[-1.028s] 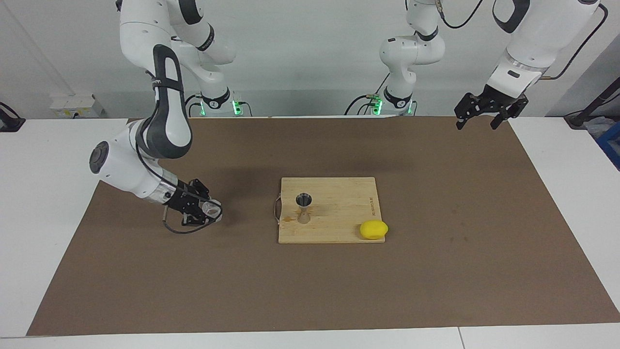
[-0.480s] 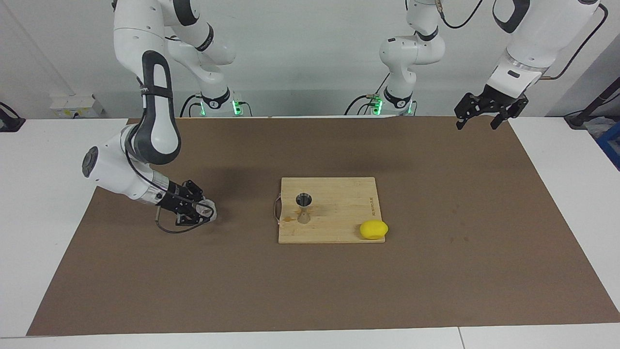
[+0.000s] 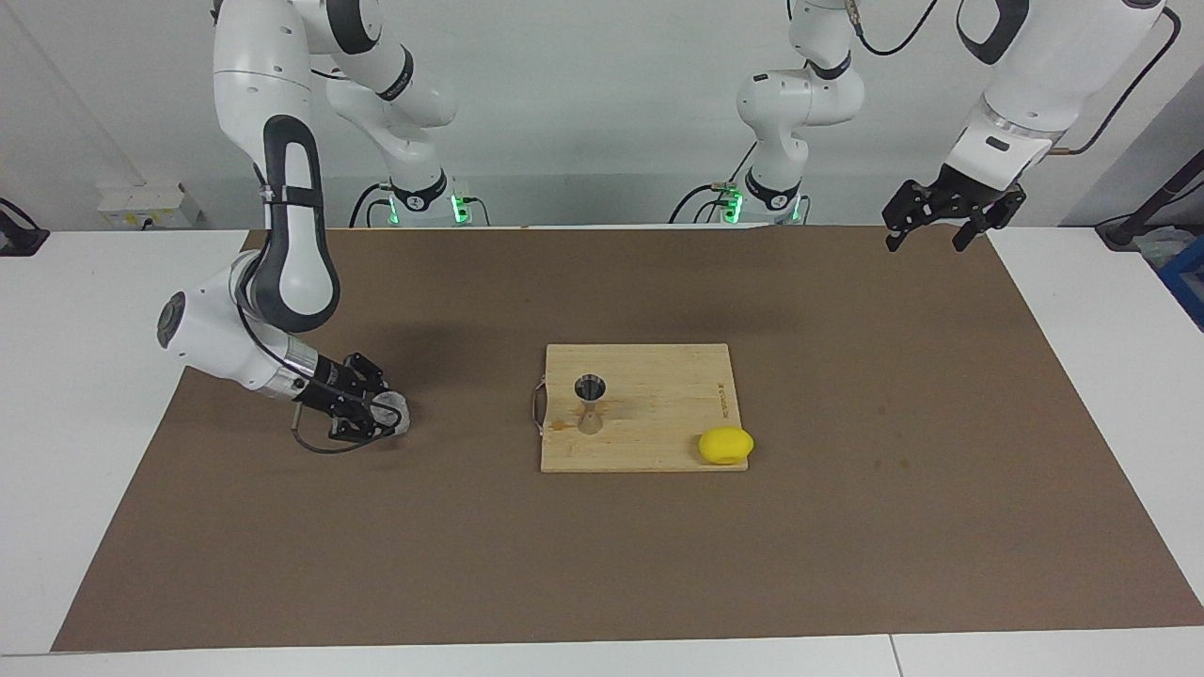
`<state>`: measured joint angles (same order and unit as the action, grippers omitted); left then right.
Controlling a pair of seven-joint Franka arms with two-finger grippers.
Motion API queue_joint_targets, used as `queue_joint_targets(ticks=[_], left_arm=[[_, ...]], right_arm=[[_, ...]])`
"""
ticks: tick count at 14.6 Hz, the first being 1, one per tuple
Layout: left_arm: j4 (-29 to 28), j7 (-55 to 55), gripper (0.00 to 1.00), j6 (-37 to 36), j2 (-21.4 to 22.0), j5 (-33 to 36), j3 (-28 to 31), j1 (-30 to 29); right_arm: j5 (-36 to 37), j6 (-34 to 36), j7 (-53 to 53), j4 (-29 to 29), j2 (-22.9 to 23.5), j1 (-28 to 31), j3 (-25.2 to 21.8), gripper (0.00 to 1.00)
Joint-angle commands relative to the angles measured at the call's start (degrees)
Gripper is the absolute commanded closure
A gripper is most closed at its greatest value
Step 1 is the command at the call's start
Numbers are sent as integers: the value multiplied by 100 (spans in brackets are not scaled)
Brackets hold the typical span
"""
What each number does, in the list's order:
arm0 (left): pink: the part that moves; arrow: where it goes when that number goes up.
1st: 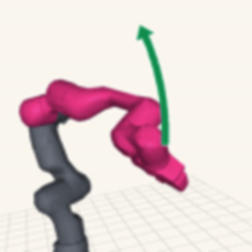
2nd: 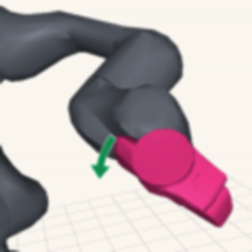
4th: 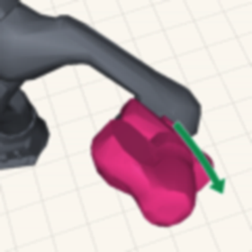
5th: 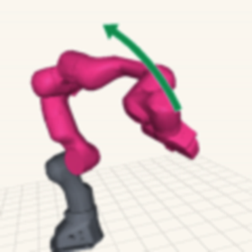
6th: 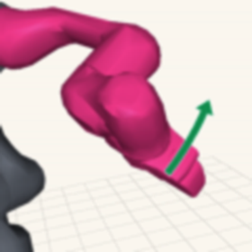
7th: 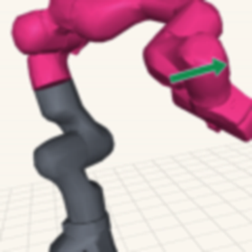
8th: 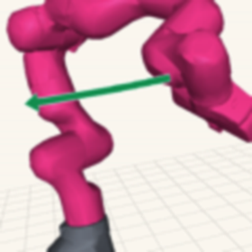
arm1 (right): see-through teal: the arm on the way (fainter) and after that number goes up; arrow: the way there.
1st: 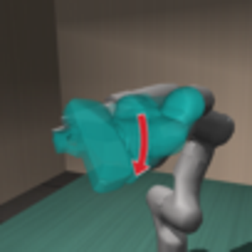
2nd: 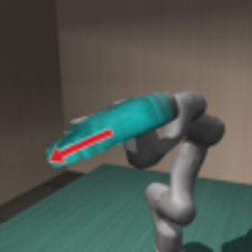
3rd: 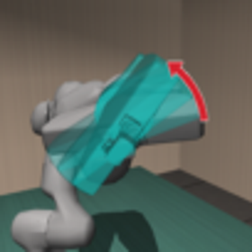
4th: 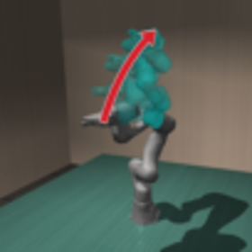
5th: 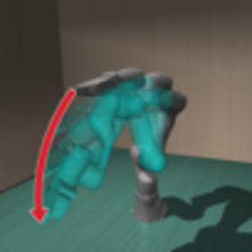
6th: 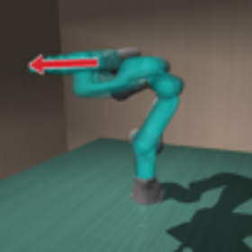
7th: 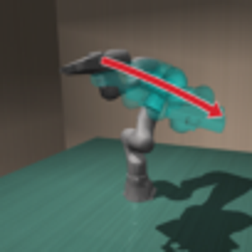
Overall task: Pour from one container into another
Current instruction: 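Lower the clear cup back onto the table with the right gripper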
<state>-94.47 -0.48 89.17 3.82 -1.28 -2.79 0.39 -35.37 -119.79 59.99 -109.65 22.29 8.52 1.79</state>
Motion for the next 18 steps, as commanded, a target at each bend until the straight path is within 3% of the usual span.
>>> queue_joint_targets(ticks=[1,7,12,15,18], left_arm=[[-98,-14,0,-49,119,102,-46,-47],[-98,-14,0,-49,119,111,-37,-47],[-98,-14,0,-49,119,102,-46,-47],[-98,-14,0,-49,119,102,-37,-47],[-98,-14,0,-49,119,111,-46,-47]], right_arm=[[-101,-124,-364,-188,-251,53,24,3],[757,-53,-435,-144,-901,-167,84,2],[1786,69,-1936,-127,-1323,-886,111,0],[3085,122,-2237,-127,-1631,-1142,111,0],[3598,525,-2691,101,-2008,-1274,111,0]])
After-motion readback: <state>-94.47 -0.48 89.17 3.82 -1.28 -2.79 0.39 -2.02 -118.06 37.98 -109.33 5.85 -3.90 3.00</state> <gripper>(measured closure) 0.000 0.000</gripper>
